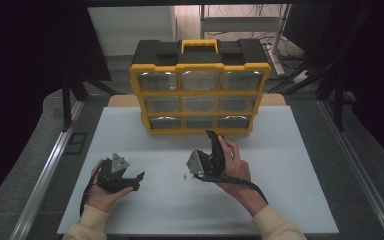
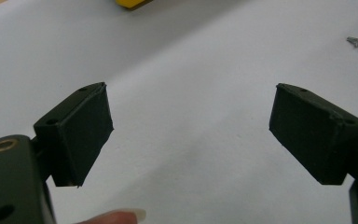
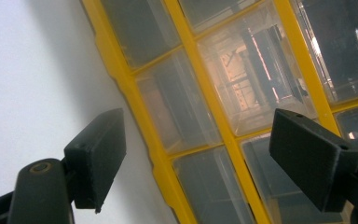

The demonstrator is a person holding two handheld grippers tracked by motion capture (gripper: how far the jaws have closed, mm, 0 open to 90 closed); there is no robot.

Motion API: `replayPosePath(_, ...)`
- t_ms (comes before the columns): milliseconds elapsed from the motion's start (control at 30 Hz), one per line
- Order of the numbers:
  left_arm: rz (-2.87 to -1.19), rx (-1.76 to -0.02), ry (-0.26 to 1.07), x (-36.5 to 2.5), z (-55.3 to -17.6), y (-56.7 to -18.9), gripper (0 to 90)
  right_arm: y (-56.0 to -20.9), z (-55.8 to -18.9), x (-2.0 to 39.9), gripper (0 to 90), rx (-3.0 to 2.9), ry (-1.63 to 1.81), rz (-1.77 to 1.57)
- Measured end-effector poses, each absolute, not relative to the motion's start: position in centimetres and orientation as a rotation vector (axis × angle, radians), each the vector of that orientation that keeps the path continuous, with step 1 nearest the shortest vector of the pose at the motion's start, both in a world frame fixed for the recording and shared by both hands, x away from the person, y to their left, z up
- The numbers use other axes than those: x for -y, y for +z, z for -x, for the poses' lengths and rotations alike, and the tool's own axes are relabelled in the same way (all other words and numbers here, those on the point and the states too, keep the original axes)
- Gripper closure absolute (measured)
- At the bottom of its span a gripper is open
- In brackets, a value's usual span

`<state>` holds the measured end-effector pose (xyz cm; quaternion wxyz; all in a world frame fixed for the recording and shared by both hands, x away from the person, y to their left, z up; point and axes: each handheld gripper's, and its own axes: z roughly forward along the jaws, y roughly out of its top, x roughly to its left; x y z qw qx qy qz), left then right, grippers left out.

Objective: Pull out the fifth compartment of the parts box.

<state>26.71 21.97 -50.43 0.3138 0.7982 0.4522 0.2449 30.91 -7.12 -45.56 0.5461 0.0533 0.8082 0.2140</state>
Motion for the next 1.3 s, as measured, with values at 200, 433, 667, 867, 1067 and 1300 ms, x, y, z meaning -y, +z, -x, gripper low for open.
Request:
replayPosePath(200,-2.107,-1.191,0.649,-21.9,-26.7,-50.5,13.6,-45.4,-31.8,7.3,19.0,-1.914,0.501,-0.141)
replayPosePath(433,-2.113,-1.187,0.647,-21.8,-26.7,-50.5,13.6,-45.0,-32.5,7.7,19.2,-1.913,0.497,-0.156)
replayPosePath(667,-2.126,-1.179,0.646,-21.6,-26.7,-50.6,13.6,-44.1,-33.3,8.2,19.2,-1.905,0.513,-0.17)
replayPosePath(867,-2.124,-1.181,0.647,-21.7,-26.7,-50.6,13.6,-43.9,-33.8,8.0,19.1,-1.902,0.519,-0.172)
replayPosePath(1067,-2.125,-1.18,0.646,-21.6,-26.7,-50.6,13.6,-44.2,-34.3,7.6,19.1,-1.907,0.503,-0.158)
replayPosePath(1300,-2.124,-1.18,0.644,-21.6,-26.7,-50.7,13.6,-44.1,-34.9,7.3,19.2,-1.908,0.495,-0.15)
